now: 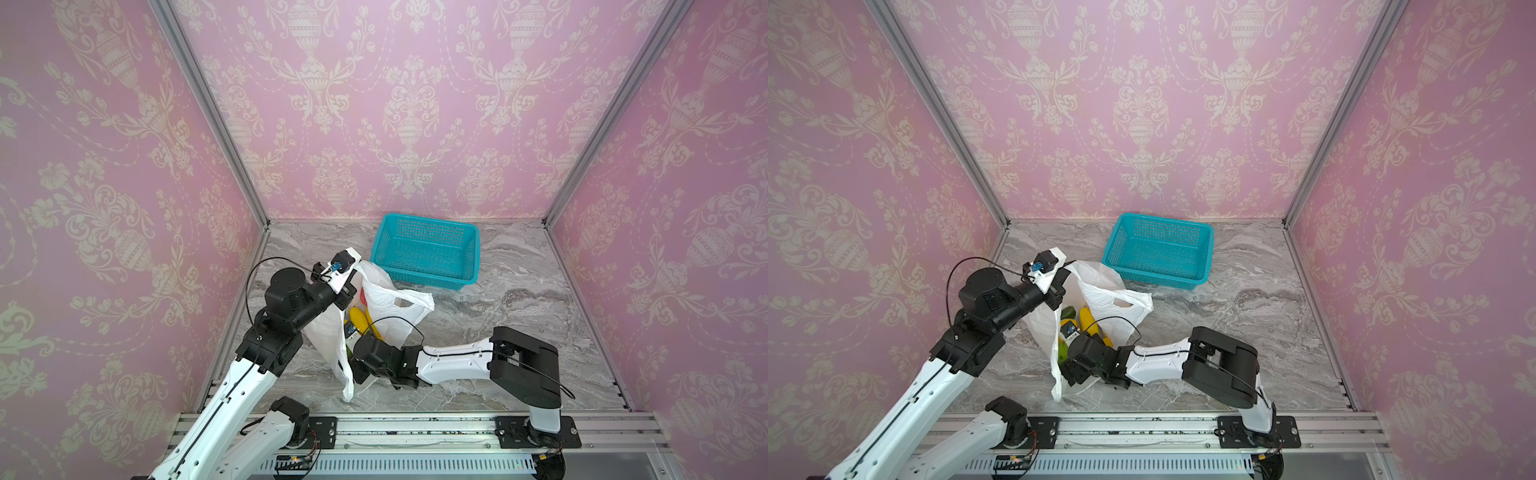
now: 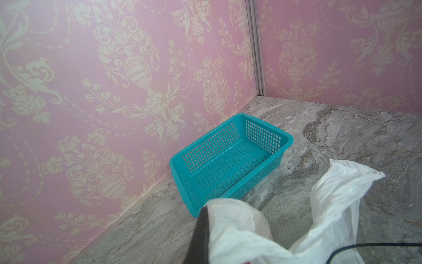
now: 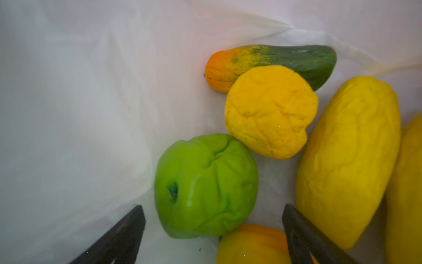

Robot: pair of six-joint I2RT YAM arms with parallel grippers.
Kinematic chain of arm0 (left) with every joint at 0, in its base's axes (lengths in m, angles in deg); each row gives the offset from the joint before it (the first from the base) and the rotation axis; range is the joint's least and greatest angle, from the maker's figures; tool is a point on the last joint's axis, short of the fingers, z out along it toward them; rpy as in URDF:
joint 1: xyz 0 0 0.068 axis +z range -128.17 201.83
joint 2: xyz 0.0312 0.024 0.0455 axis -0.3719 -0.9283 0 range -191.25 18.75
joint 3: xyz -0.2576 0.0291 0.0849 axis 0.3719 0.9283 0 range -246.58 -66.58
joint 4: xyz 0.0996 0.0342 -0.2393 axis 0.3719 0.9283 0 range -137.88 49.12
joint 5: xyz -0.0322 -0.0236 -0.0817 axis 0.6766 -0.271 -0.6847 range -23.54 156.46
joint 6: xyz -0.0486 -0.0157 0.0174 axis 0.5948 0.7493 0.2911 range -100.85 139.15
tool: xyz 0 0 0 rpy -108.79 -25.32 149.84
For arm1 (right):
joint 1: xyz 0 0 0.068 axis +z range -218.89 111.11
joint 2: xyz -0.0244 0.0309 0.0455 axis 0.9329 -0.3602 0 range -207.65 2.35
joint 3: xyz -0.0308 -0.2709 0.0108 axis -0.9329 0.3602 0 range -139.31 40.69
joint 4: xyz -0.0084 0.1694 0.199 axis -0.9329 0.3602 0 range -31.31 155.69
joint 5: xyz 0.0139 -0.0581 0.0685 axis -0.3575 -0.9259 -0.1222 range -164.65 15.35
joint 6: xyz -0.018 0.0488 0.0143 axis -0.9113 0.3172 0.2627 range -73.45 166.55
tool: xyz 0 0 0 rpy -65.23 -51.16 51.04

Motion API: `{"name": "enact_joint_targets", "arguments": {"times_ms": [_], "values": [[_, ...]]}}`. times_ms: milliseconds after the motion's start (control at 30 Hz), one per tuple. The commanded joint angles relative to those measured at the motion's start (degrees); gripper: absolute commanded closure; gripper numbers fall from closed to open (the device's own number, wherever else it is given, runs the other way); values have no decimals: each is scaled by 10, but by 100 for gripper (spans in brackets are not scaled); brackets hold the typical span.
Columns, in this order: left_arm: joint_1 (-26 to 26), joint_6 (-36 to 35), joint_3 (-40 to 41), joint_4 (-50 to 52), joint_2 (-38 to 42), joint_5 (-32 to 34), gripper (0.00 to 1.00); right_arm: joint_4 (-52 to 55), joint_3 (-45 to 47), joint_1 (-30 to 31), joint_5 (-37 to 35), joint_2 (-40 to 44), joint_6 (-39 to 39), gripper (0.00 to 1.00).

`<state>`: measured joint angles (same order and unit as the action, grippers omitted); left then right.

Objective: Untie the knot of the plastic bag and take out the fruit
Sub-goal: Pick up the fruit from the plastic bag.

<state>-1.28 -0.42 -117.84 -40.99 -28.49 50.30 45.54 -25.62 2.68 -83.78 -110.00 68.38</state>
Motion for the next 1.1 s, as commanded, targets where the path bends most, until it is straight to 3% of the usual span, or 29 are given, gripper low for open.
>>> {"name": "enact_joint_targets", "arguments": {"times_ms": [0,333,567,800,1067], "values": [[-2,0,3,-12,11,7,100,37,-39,0,1,-20,-21,4],[-2,-1,4,-11,13,6,100,125,-136,0,-34,-101,-27,2],[-2,-2,3,-11,13,6,100,148,-180,-3,-72,-139,-33,8],[-2,-1,4,-12,12,8,100,131,-165,-11,-73,-127,-34,30],[-2,-13,4,-5,1,42,100,28,-52,-10,-55,-44,-37,36]]}}
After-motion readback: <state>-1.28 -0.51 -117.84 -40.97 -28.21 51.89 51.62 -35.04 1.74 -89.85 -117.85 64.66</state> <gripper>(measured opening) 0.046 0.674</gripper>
